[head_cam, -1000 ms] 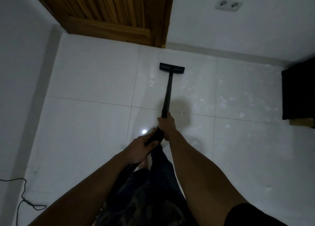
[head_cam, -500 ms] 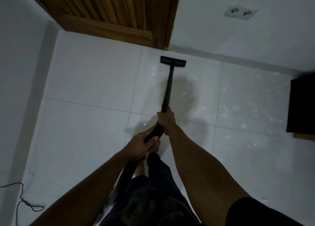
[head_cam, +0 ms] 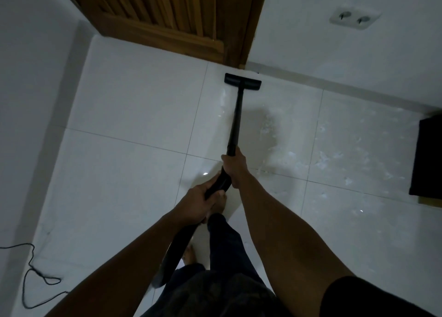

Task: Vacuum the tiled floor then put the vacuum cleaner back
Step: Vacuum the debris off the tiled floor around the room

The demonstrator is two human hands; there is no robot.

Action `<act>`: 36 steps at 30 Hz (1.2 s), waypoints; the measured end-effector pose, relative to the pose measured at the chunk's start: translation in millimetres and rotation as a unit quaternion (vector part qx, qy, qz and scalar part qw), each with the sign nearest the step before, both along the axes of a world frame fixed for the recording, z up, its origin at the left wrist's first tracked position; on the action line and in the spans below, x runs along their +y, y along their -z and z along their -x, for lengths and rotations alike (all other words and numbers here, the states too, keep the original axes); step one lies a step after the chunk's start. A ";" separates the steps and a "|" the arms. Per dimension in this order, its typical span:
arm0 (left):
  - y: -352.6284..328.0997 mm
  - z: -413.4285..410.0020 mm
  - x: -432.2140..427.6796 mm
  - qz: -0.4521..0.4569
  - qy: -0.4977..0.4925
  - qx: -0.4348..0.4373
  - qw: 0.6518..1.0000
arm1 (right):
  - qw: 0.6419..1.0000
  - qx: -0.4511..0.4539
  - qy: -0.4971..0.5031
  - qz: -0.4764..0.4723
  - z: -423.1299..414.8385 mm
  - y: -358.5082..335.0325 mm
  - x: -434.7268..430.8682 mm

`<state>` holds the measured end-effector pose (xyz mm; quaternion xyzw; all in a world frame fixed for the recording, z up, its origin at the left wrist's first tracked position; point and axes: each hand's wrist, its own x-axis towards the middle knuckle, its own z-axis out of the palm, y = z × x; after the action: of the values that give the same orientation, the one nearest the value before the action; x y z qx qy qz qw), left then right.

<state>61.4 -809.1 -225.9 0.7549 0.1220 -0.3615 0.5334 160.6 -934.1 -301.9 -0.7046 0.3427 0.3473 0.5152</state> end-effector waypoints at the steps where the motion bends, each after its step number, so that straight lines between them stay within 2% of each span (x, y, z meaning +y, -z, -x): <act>1: -3.4 5.6 1.2 0.002 -0.005 -0.003 1.000 | 1.000 -0.001 -0.003 0.000 5.0 -1.1 2.4; 7: -19.3 39.2 13.8 -0.028 0.009 0.019 0.999 | 1.000 -0.026 0.003 0.008 41.2 -13.4 17.5; 11: -33.4 90.1 30.6 -0.027 0.017 0.020 0.999 | 0.999 -0.039 0.015 -0.002 94.5 -26.2 33.4; 16: -37.8 195.1 49.7 -0.071 0.034 -0.006 0.997 | 0.995 -0.090 0.029 -0.017 196.9 -45.1 50.5; 23: -41.9 340.2 65.9 -0.082 0.047 -0.039 0.995 | 0.989 -0.084 0.103 -0.070 340.7 -55.3 68.2; 30: -59.2 463.3 61.6 -0.092 0.068 -0.049 0.992 | 0.992 -0.075 0.083 -0.064 469.4 -71.4 61.6; 36: -70.3 572.1 40.3 -0.056 0.072 -0.067 0.994 | 0.994 -0.065 0.063 -0.054 579.7 -74.8 34.0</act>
<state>-510.7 -768.8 -155.6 0.8131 0.0513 -0.3401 0.4697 -419.1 -900.1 -227.2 -0.6739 0.3335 0.2854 0.5943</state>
